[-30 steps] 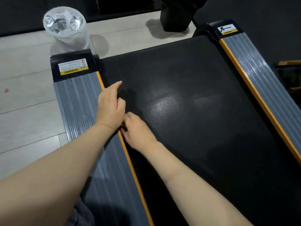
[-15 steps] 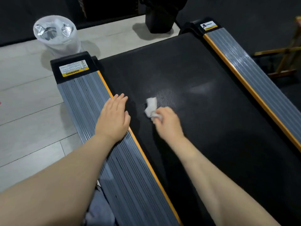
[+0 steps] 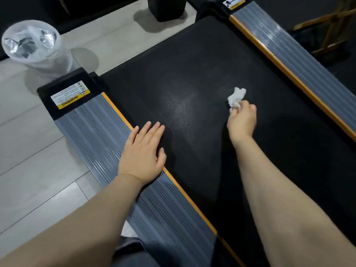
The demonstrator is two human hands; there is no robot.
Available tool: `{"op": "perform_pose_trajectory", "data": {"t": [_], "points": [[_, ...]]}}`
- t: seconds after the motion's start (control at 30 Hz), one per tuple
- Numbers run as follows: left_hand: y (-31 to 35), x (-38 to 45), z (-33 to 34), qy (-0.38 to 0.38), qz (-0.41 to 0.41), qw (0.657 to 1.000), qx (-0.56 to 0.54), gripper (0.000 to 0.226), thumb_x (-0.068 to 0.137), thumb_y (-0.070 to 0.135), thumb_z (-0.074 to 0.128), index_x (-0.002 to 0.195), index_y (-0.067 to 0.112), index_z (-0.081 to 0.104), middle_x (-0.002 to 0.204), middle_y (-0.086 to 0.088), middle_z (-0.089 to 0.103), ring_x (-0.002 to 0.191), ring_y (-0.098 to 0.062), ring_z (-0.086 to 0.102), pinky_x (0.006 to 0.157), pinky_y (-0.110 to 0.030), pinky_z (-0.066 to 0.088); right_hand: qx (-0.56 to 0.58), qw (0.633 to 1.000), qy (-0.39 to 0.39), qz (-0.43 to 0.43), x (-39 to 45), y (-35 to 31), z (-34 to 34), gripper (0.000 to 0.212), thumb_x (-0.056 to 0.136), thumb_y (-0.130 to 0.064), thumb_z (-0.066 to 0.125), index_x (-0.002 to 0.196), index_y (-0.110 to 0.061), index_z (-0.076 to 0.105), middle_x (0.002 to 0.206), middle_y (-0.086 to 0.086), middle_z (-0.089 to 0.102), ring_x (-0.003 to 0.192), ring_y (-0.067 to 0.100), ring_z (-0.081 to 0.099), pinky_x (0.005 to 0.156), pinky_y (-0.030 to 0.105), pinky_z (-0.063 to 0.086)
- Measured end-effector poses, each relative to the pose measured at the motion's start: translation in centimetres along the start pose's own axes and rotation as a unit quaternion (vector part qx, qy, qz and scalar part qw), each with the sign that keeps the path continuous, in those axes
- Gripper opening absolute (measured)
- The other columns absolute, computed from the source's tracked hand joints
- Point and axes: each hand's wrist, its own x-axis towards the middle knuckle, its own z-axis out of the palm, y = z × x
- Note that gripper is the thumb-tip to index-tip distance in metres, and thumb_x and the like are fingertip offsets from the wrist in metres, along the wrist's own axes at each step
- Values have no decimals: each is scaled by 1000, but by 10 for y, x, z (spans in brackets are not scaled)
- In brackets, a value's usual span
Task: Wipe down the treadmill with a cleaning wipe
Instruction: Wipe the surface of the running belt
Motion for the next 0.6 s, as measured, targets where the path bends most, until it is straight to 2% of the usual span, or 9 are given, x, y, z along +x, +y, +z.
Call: {"op": "perform_pose_trajectory", "data": {"t": [0.07, 0.1, 0.17, 0.2, 0.27, 0.4, 0.47, 0.5, 0.6], "points": [[-1, 2, 0, -1, -13, 1000, 0, 65, 92, 36, 28, 153, 15, 33, 158, -1, 34, 149, -18, 23, 123, -38, 8, 31, 991, -53, -119, -42, -24, 9, 21, 89, -17, 54, 102, -5, 64, 104, 18, 58, 90, 38, 58, 79, 38, 42], [-1, 3, 0, 1, -20, 1000, 1, 64, 92, 35, 28, 152, 14, 34, 157, -3, 35, 148, -18, 25, 123, -36, 8, 56, 971, -109, -204, -69, -31, 12, 23, 86, -19, 52, 99, -5, 65, 99, 17, 59, 88, 37, 58, 78, 39, 44], [-5, 5, -1, 2, -28, 1000, 4, 63, 93, 34, 25, 151, 12, 37, 156, -4, 38, 147, -18, 28, 123, -35, 9, 71, 903, -227, -358, -122, -41, 9, 24, 85, -19, 48, 95, -6, 66, 94, 14, 58, 86, 35, 58, 76, 40, 49], [-4, 5, 1, 0, -30, 1000, 7, 63, 93, 34, 24, 150, 12, 38, 155, -4, 39, 146, -18, 29, 123, -35, 10, 63, 870, -272, -407, -142, -39, 4, 21, 86, -15, 49, 97, -6, 66, 95, 14, 57, 86, 34, 57, 76, 41, 51], [-2, 6, 3, -6, -33, 999, 17, 63, 92, 35, 24, 150, 14, 39, 155, -3, 39, 146, -17, 29, 123, -36, 10, 47, 839, -309, -446, -161, -29, -6, 19, 90, -10, 51, 102, -5, 65, 101, 13, 56, 90, 31, 55, 75, 42, 51], [1, 5, 1, -11, -35, 999, 39, 63, 87, 33, 30, 147, 19, 45, 153, -1, 43, 144, -19, 32, 123, -35, 9, 35, 822, -282, -494, -139, -21, -10, 10, 84, -12, 64, 93, -8, 66, 97, 11, 56, 84, 30, 53, 62, 35, 45], [2, 4, 1, -19, -31, 998, 46, 62, 86, 33, 32, 144, 19, 50, 152, -2, 45, 143, -21, 35, 122, -36, 11, 33, 840, -251, -480, -109, -20, 0, 10, 81, -14, 66, 89, -8, 67, 94, 12, 57, 80, 33, 55, 63, 39, 50], [2, 4, 1, -25, -30, 998, 49, 62, 85, 32, 33, 143, 19, 51, 151, -3, 45, 142, -22, 36, 122, -37, 11, 28, 867, -222, -446, -89, -17, 4, 12, 81, -15, 64, 89, -7, 66, 95, 14, 57, 82, 35, 56, 67, 43, 51], [5, 4, -1, -35, -36, 997, 53, 62, 85, 32, 34, 143, 21, 52, 153, -2, 43, 141, -21, 37, 123, -38, 11, 13, 970, -89, -224, -16, 5, 6, 16, 88, -15, 58, 98, -5, 65, 106, 17, 55, 91, 39, 56, 78, 44, 49]]}}
